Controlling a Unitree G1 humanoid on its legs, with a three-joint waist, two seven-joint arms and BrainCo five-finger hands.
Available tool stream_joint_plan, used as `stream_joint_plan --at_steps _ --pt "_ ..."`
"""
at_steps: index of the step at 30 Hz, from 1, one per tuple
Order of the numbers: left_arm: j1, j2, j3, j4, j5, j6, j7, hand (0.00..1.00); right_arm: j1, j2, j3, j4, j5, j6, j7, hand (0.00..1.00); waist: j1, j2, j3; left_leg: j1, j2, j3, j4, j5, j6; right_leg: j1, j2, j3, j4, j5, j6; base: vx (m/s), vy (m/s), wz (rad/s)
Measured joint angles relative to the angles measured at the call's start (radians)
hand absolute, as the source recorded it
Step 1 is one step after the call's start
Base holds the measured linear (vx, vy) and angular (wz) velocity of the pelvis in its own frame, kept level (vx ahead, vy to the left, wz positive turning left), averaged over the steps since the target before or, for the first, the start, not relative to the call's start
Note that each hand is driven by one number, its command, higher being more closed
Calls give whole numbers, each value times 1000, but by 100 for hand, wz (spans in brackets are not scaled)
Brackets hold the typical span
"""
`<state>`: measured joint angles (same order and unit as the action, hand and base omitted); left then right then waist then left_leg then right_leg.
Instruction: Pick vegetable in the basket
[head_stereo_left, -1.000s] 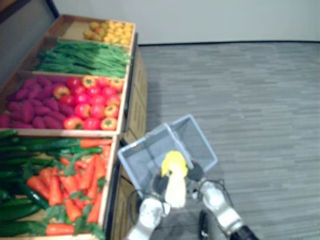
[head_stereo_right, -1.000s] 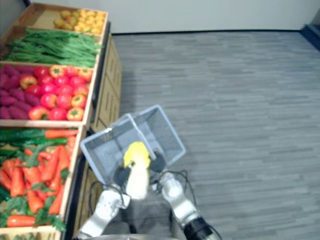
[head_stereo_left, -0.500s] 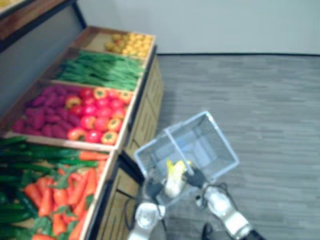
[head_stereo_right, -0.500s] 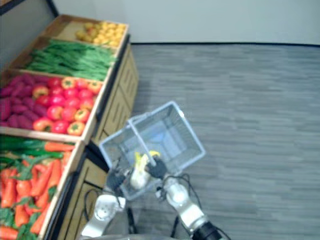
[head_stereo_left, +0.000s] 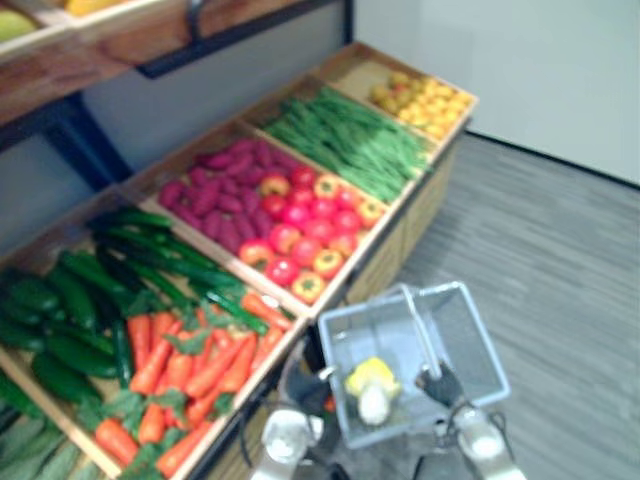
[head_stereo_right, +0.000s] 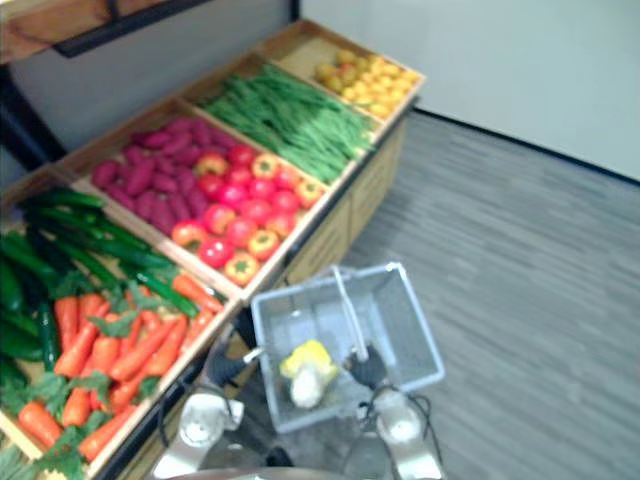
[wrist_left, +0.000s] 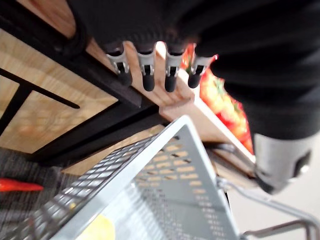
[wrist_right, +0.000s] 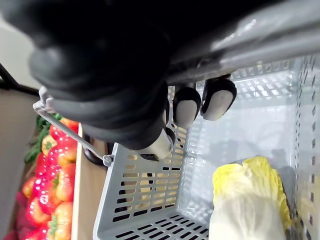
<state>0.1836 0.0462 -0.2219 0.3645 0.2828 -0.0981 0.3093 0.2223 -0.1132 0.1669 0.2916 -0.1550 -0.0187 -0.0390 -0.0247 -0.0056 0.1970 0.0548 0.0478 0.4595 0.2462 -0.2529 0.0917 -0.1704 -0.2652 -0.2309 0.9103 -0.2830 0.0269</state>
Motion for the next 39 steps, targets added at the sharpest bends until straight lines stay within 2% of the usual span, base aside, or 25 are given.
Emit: stream_joint_plan --at_steps 1,3,4,5,6,7,9,11,13,14,15,17,19,21,22,25,27,29,30,31,32,33,35,36,39 --pt "0 0 -2 0 0 0 0 0 13 0 -11 0 -4 1 -3 100 -2 2 1 -2 0 -35 0 5 -8 -15 16 39 -52 -4 6 272 -330 164" --pt "-4 1 -6 4 3 -1 3 0 34 19 -64 2 -25 -5 -21 100 -9 2 -2 -36 2 -184 1 29 -48 -52 109 288 -303 2 27 173 -370 184" --pt "-8 1 -8 5 4 -1 3 0 37 27 -86 9 -25 -6 -33 100 -22 0 -3 -53 1 -237 3 38 -62 -46 134 364 -368 10 39 126 -431 230" --pt "-13 7 -8 4 4 -5 2 0 43 42 -130 43 -28 -15 -50 100 -31 -22 -6 -83 -17 -331 7 56 -95 -16 159 506 -505 45 94 105 -461 232" --pt "-27 12 -9 27 4 0 1 0 34 42 -156 89 -27 -18 -68 100 -25 -24 5 -94 -20 -410 17 63 -128 6 164 498 -533 86 143 100 -520 203" --pt "-18 9 -12 19 4 2 -1 0 27 32 -164 102 -27 -15 -71 100 -17 -10 -5 -110 -2 -429 16 76 -145 15 175 470 -548 89 132 46 -459 155" --pt "9 4 -25 -6 4 -10 -10 0 16 10 -196 153 -25 -15 -93 100 0 20 -19 -120 42 -505 -27 117 -178 53 190 326 -568 77 90 9 -275 140" --pt "9 4 -16 -10 3 -11 -13 0 5 10 -230 204 -24 -16 -111 100 4 30 -24 -123 59 -512 -71 156 -188 77 179 237 -580 81 64 -26 -221 141" --pt "9 2 -5 -20 2 -11 -24 0 -6 1 -254 266 -24 -16 -126 100 1 27 -23 -129 93 -291 -65 152 -179 118 143 140 -613 88 53 -52 -115 129" --pt "9 2 -5 -21 1 -11 -26 0 -6 0 -258 271 -24 -16 -128 100 0 27 -22 -129 96 -263 -65 152 -178 123 139 129 -616 89 53 -42 -9 134" --pt "9 2 -2 -42 -4 -15 -42 0 -4 -5 -296 320 -24 -11 -148 100 0 25 -21 -102 121 -88 -65 168 -150 152 109 57 -629 94 59 -47 29 110" --pt "8 3 14 -42 -4 -17 -44 0 -2 -11 -315 350 -24 -9 -151 100 0 16 -16 -105 120 -52 -66 184 -136 162 81 23 -630 97 67 -59 97 88" --pt "15 12 44 -44 -4 -16 -45 0 2 -7 -321 354 -23 -8 -155 100 0 18 -21 -108 98 -57 -72 192 -121 182 65 15 -652 101 78 -66 170 33" --pt "14 36 62 -65 -2 -15 -45 0 14 9 -324 353 -23 -8 -151 100 0 0 -28 -110 65 -68 -110 198 -127 194 48 10 -681 110 94 -46 196 31" --pt "8 57 69 -93 -1 -15 -45 0 27 29 -348 349 -23 -10 -151 100 -4 -16 -38 -103 19 -108 -168 212 -138 199 29 -9 -696 107 102 -16 149 52" --pt "-26 80 72 -145 6 -15 -42 0 59 54 -425 340 -21 -15 -165 100 -28 -35 -46 -82 -59 -167 -266 231 -124 213 -20 -62 -699 92 125 38 130 94" --pt "-64 108 72 -171 9 -14 -38 0 86 61 -453 343 -20 -9 -165 100 -26 -59 -46 -56 -95 -163 -303 231 -123 218 -58 -71 -660 81 129 123 140 44" --pt "-95 133 93 -176 16 -8 -32 0 74 55 -470 337 -20 -8 -166 100 -26 -64 -44 -52 -99 -168 -301 235 -120 199 -66 -45 -589 101 101 69 76 -12" --pt "-126 149 105 -175 19 -5 -30 0 65 52 -467 337 -20 -8 -164 100 -26 -61 -43 -53 -89 -172 -293 253 -112 175 -54 -22 -550 117 75 -5 47 -22" --pt "-143 157 111 -175 25 -5 -29 0 59 53 -463 338 -20 -7 -163 100 -26 -63 -42 -53 -86 -176 -293 262 -107 171 -45 -8 -545 121 68 0 44 -15" --pt "-174 171 126 -175 43 -5 -25 0 54 56 -454 343 -20 -7 -164 100 -28 -61 -39 -54 -83 -180 -295 267 -103 176 -29 14 -556 122 68 0 0 0" --pt "-199 180 138 -175 47 -5 -19 0 57 56 -439 354 -20 -7 -164 100 -34 -73 -43 -50 -80 -174 -307 267 -103 193 -23 10 -585 126 65 12 -17 14" --pt "-215 201 160 -179 55 -2 -12 0 61 64 -421 357 -20 -7 -161 100 -54 -70 -42 -31 -70 -157 -337 267 -104 215 -15 -29 -626 137 53 19 -42 9" --pt "-223 214 177 -189 75 1 -9 0 57 74 -418 361 -20 -7 -162 100 -53 -79 -47 -29 -63 -137 -347 272 -108 215 -8 -34 -647 139 55 10 -57 -15" --pt "-228 238 224 -206 127 6 3 0 35 77 -413 387 -21 -8 -162 100 -49 -65 -42 -33 -37 -82 -347 287 -121 213 20 -5 -708 139 58 -30 -69 -42"
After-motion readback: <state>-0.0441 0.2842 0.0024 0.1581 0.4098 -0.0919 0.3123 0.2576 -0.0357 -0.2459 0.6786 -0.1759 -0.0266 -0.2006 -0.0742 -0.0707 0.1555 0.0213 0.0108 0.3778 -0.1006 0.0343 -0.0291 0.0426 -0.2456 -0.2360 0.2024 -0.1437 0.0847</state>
